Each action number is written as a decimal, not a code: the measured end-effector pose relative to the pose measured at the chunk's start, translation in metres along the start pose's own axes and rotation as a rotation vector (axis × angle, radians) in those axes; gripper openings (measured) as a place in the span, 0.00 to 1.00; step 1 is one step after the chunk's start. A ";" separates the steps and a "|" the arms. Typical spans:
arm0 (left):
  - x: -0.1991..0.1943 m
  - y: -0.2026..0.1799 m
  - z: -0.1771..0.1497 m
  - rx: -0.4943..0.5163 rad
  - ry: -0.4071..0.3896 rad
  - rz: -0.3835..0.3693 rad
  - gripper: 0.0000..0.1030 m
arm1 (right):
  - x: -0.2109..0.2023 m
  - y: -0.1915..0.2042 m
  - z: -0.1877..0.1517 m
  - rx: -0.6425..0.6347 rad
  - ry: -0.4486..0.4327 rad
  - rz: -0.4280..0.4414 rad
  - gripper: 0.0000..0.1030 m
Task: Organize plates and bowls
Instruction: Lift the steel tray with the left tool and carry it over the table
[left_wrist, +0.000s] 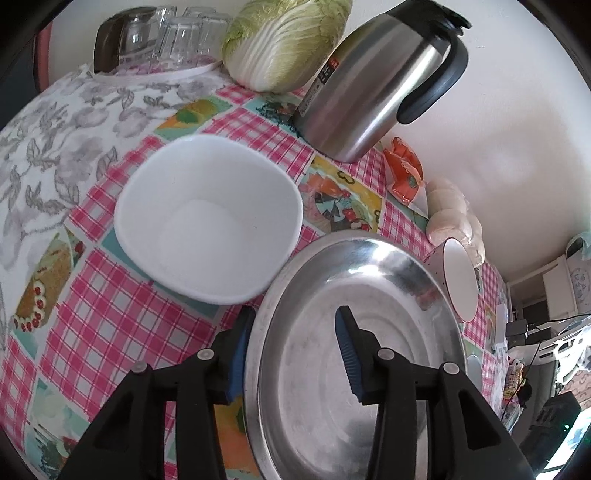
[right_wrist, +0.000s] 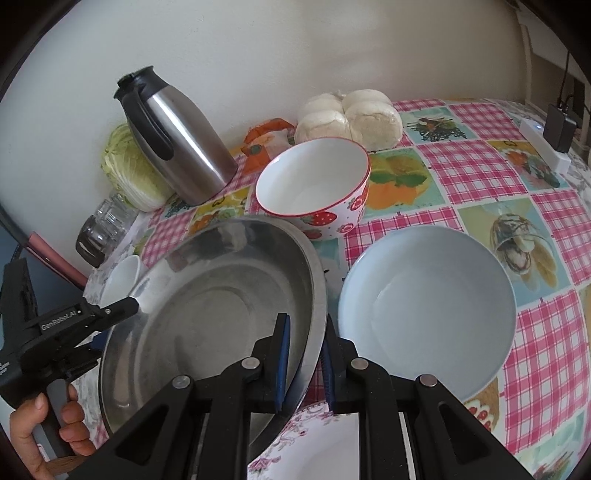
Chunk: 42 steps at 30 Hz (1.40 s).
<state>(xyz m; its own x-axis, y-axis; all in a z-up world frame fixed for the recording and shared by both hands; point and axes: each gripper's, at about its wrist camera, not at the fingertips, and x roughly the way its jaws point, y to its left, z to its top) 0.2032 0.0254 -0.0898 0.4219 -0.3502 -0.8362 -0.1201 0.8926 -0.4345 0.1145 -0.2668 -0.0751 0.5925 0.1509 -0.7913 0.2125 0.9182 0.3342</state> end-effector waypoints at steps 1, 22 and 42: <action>0.002 0.001 -0.001 -0.004 0.006 0.000 0.43 | 0.002 -0.001 0.000 0.004 0.006 -0.002 0.17; 0.001 0.008 -0.003 -0.038 0.031 -0.001 0.43 | 0.002 -0.004 0.001 -0.004 0.023 -0.001 0.25; -0.014 0.009 -0.003 -0.009 0.045 0.027 0.43 | -0.005 -0.007 -0.005 0.041 0.121 -0.005 0.26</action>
<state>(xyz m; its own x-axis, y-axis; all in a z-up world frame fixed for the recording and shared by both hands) 0.1931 0.0374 -0.0831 0.3780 -0.3384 -0.8618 -0.1393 0.8994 -0.4143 0.1063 -0.2727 -0.0758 0.4941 0.1917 -0.8480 0.2484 0.9036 0.3490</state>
